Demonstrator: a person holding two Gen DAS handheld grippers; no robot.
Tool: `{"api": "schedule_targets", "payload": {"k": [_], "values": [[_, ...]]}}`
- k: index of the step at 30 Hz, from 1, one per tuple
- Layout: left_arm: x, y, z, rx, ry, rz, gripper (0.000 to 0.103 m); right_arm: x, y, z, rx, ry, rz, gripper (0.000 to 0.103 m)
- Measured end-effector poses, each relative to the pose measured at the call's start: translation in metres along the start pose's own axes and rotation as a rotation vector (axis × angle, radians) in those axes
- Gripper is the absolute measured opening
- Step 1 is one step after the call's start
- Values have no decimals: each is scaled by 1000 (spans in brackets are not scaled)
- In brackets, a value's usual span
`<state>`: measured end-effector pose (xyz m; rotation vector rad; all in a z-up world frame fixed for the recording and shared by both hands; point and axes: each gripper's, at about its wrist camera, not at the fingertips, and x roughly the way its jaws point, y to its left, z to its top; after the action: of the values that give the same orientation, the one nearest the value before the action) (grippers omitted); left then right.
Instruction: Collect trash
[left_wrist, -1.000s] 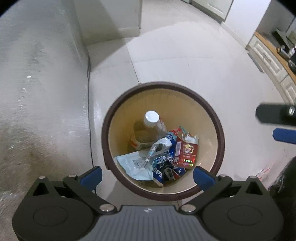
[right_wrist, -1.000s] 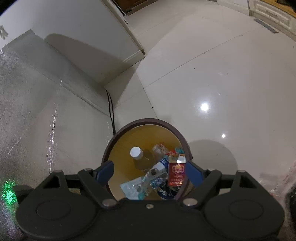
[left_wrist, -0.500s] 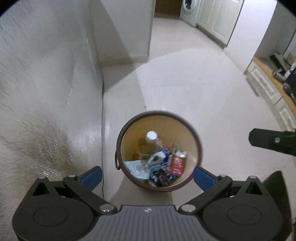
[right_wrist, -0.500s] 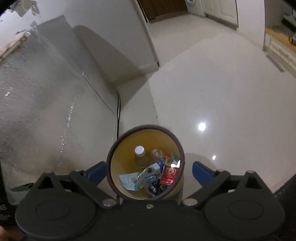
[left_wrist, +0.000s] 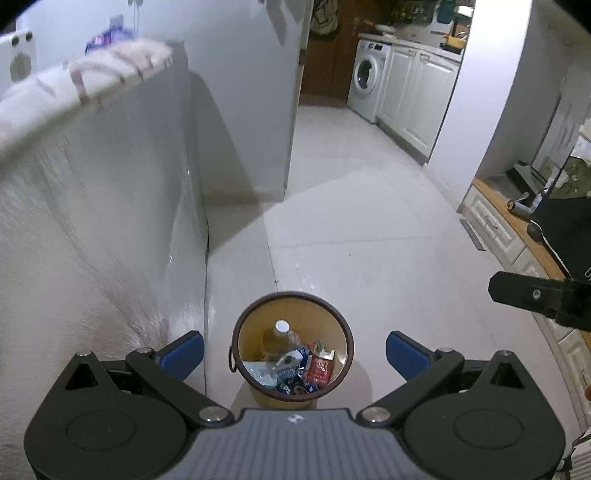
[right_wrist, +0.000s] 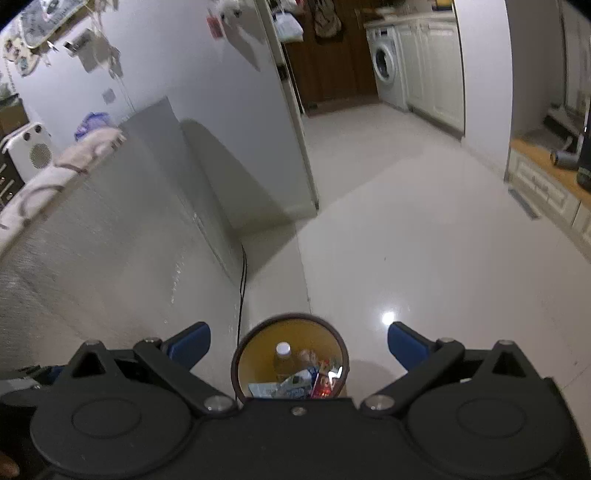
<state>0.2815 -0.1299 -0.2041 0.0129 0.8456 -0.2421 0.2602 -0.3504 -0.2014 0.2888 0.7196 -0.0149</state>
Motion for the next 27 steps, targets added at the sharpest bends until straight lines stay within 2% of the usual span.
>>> {"api": "schedule_targets", "payload": {"k": [9,17,27], "values": [[-89,-2,5,8,-126,-9,103,-83,13,11,-30,-103,15,103],[-179,5,11,22,-242,50,103,-147,33,19,-40,-197,35,103],[-252,32,-3,-11,-302,94,103,-203,69,14,-73,-270,70,103]]}}
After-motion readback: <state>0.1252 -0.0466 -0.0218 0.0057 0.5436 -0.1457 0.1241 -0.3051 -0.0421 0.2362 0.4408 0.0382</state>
